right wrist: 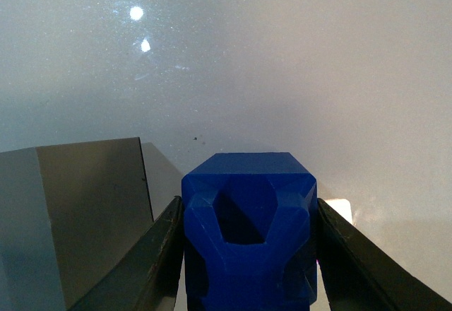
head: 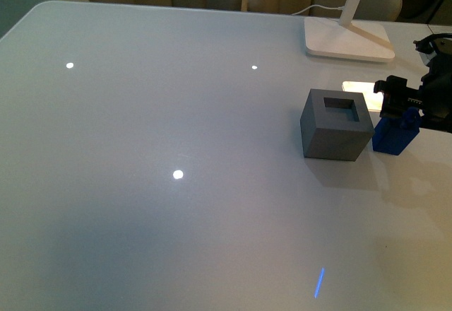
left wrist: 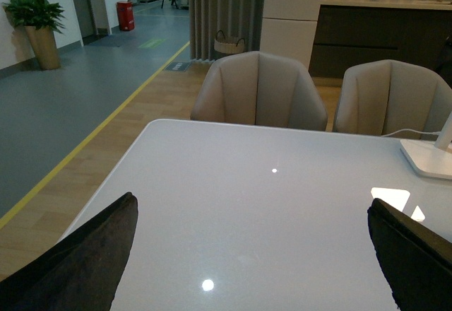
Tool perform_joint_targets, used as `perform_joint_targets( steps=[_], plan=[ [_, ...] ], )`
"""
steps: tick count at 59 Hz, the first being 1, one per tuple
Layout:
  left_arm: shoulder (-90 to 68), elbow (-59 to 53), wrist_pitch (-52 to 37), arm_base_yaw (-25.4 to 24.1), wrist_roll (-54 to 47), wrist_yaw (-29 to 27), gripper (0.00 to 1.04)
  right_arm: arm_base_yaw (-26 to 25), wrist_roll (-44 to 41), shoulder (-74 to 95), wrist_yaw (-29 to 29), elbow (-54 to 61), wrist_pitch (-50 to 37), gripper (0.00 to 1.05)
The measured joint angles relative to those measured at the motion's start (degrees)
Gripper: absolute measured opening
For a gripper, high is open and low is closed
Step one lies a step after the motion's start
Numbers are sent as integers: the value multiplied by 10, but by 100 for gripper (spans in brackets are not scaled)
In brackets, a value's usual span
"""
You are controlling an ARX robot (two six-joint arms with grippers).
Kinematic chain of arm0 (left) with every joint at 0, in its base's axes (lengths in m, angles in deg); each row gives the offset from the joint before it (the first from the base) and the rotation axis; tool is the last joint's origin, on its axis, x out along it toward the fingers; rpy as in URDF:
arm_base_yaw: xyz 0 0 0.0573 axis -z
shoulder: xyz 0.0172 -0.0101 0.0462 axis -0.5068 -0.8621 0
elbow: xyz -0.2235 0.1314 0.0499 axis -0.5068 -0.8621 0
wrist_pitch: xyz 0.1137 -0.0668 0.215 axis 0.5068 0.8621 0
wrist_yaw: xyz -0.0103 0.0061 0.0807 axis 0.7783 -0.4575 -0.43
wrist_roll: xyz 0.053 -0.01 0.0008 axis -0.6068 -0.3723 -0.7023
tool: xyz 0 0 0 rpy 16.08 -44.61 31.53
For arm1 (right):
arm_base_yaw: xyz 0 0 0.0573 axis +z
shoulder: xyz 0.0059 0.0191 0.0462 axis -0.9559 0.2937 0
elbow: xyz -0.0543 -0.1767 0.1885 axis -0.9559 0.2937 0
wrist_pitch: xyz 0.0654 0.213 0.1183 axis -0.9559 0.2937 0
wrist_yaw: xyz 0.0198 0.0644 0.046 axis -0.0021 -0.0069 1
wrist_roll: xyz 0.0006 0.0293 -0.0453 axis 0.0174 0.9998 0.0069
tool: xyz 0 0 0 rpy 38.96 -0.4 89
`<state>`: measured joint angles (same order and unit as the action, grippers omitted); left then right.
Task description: Insert blue part into gray base
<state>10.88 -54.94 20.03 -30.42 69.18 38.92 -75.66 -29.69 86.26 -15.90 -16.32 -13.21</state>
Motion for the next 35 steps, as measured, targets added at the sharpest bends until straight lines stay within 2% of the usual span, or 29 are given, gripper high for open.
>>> perform_joint_targets(
  steps=[21,35],
  plan=[
    [0,0,0,0,0,0,97,-9,1,-127,43,64,6,43],
    [0,0,0,0,0,0,97,24,24,-195,47,66,22,43]
  ],
)
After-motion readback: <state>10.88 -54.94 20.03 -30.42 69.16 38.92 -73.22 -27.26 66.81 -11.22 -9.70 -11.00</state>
